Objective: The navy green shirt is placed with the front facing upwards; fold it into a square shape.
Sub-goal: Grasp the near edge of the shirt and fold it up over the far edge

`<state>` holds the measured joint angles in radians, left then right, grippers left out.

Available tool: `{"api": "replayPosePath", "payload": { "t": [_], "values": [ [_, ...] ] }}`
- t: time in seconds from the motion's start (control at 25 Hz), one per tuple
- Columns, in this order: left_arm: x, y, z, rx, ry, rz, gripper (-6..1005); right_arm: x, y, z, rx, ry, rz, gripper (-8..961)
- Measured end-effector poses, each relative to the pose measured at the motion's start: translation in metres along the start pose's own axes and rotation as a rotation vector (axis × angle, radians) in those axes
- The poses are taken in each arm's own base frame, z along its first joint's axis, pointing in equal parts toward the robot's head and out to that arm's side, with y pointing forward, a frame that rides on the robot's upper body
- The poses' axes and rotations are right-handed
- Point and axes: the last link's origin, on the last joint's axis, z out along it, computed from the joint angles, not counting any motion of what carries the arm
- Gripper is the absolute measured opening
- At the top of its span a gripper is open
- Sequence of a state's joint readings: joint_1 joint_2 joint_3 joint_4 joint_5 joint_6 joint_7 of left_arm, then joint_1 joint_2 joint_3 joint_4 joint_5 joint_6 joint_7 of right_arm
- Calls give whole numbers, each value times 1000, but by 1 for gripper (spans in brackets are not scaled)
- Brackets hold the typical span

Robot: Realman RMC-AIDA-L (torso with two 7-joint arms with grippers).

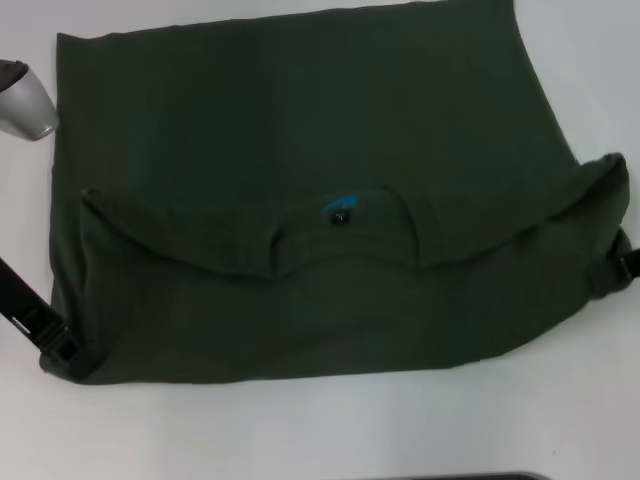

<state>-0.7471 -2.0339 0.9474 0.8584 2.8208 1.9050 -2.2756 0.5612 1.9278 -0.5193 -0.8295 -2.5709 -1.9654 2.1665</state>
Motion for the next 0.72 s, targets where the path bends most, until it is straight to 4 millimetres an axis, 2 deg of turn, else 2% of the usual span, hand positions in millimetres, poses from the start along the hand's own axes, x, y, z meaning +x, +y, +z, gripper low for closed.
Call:
{"api": "replayPosePath", "payload": {
  "t": [0.12, 0.32, 0.52, 0.72],
  "values": [
    [-1, 3, -7, -16, 13, 30, 39, -3, 6, -8, -49, -57, -42, 41],
    [-5, 4, -33, -39, 152, 63, 39, -9, 11, -25, -118, -195, -94, 41],
    [-7, -5, -51, -50, 299, 36, 39, -15, 16, -56, -174, -406, -119, 41],
    [-11, -19, -73, -40, 450, -34, 39, -15, 14, -72, -175, -517, -97, 40]
  ]
}}
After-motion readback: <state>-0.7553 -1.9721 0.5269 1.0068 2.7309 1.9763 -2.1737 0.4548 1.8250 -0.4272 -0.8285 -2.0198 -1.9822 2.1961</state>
